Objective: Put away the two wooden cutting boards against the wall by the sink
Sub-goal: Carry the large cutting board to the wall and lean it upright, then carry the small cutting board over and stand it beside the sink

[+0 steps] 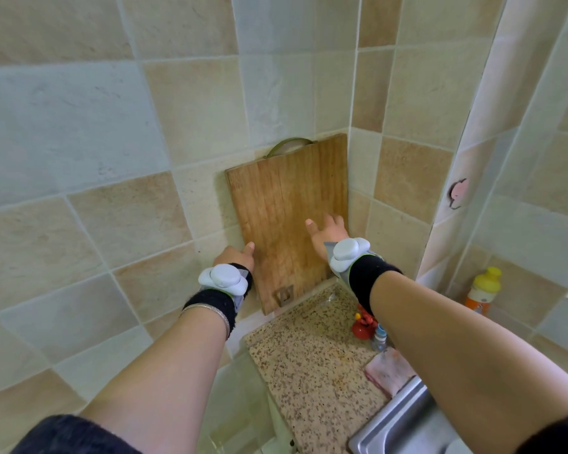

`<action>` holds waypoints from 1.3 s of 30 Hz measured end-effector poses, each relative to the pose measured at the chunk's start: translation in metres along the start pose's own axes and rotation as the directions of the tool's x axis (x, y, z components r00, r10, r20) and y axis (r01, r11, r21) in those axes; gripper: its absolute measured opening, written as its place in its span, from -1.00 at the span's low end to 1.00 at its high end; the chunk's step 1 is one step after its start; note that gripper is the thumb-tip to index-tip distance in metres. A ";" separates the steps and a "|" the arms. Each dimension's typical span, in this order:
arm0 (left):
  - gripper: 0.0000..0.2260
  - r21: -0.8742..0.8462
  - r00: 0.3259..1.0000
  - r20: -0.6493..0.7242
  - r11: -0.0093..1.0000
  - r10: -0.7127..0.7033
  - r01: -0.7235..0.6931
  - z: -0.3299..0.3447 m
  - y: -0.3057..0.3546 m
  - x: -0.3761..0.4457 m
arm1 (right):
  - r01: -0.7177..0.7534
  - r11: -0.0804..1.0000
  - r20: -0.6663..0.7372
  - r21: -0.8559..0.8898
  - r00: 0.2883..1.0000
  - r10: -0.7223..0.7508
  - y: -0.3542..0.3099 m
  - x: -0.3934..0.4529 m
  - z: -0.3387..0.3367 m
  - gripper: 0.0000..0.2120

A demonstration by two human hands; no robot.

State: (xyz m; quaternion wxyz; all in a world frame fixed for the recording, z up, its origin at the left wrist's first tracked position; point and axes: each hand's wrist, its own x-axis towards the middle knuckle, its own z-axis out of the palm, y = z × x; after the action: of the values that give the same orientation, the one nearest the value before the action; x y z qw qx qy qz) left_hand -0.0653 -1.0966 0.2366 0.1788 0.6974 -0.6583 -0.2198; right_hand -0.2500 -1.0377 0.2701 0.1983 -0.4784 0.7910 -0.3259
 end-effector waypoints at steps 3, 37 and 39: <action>-0.46 0.012 1.000 -0.002 1.000 0.007 -0.007 -0.008 -0.001 -0.025 | -0.005 1.000 0.015 -0.026 1.000 0.005 0.001 -0.023 -0.003 -0.40; -0.46 0.020 0.887 0.379 0.956 0.264 -0.293 0.025 -0.044 -0.177 | -0.387 0.921 -0.109 0.046 0.914 0.390 0.097 -0.244 -0.011 -0.46; -0.48 0.079 0.872 0.410 0.942 0.269 -0.328 0.030 -0.053 -0.184 | -0.424 0.905 -0.099 0.045 0.899 0.426 0.104 -0.265 0.000 -0.45</action>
State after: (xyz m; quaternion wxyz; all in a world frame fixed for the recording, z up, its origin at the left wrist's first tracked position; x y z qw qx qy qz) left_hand -0.0439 -0.9084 0.1957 0.0232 0.5398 -0.7948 -0.2764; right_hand -0.1925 -0.7684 0.1968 0.2277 -0.2742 0.8820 -0.3084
